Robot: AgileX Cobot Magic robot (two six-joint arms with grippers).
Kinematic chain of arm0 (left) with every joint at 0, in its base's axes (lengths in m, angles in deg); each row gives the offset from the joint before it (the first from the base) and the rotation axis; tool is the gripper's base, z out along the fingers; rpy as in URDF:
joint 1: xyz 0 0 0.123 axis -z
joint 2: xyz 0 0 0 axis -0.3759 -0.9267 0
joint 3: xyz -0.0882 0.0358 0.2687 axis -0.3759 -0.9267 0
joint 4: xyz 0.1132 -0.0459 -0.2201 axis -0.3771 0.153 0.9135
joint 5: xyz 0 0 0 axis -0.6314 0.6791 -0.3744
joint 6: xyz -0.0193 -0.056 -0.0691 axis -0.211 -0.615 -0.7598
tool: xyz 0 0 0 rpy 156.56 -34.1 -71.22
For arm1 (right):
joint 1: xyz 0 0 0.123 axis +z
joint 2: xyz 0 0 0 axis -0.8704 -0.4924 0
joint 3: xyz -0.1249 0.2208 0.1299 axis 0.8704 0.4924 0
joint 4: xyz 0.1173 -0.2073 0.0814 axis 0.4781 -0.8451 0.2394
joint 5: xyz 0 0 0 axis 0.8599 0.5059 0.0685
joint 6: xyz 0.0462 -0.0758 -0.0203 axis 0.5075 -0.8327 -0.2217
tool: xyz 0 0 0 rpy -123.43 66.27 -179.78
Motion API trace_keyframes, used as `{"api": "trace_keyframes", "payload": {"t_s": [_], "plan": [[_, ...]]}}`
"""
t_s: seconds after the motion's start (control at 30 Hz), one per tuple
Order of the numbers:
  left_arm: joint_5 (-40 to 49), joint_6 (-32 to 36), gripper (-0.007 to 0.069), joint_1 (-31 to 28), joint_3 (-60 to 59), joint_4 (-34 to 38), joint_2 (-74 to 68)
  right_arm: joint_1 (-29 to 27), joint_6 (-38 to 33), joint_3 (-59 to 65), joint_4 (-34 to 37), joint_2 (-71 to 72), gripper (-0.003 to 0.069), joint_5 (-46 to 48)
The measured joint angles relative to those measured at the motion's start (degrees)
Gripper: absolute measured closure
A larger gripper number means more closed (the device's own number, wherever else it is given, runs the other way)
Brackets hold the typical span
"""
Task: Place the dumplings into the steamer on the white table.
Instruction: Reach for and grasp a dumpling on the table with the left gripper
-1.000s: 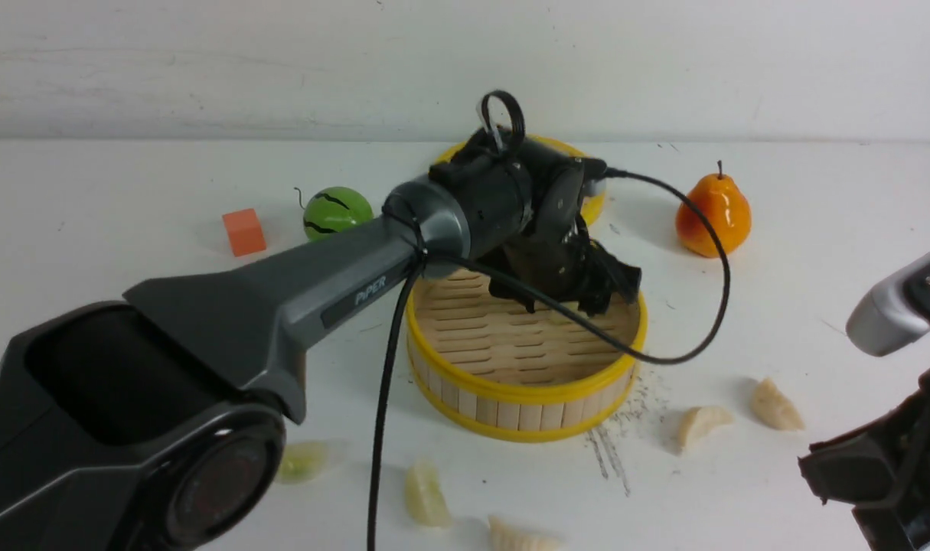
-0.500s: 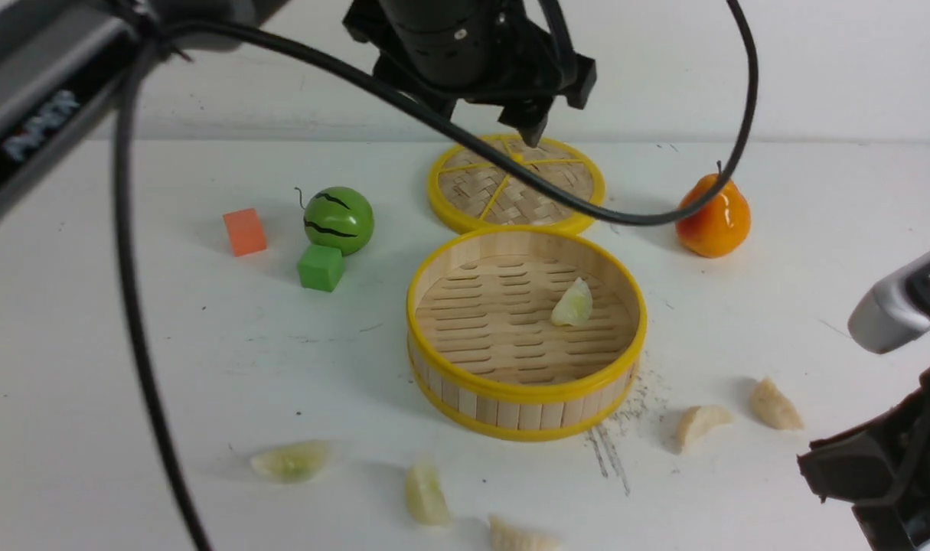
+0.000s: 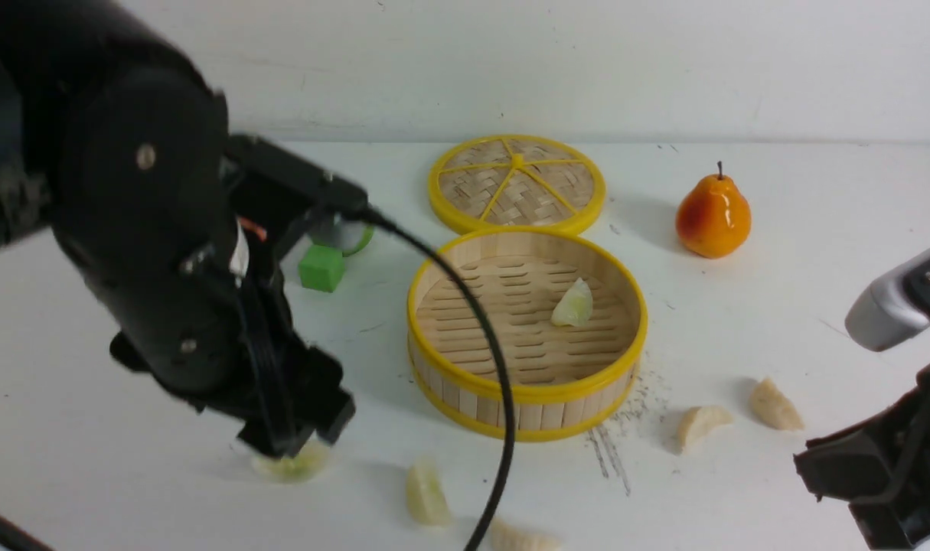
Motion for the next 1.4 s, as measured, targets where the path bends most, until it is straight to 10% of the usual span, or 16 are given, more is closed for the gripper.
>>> {"api": "trace_keyframes", "payload": {"t_s": [0.33,0.77,1.4], "plan": [[-15.0,3.4,0.0085,-10.0,-6.6,5.3,-4.6,0.0,0.0,0.0,0.4,0.0,0.0554,0.4],[-27.5,30.8,0.0189,-13.5,-6.6,7.6,-19.2,0.0,0.0,0.0,1.2,0.0,0.0542,0.4],[-19.6,12.5,0.0322,-13.4,6.1,6.6,-24.8,0.0,0.0,0.0,1.2,0.0,0.0531,0.2]]}}
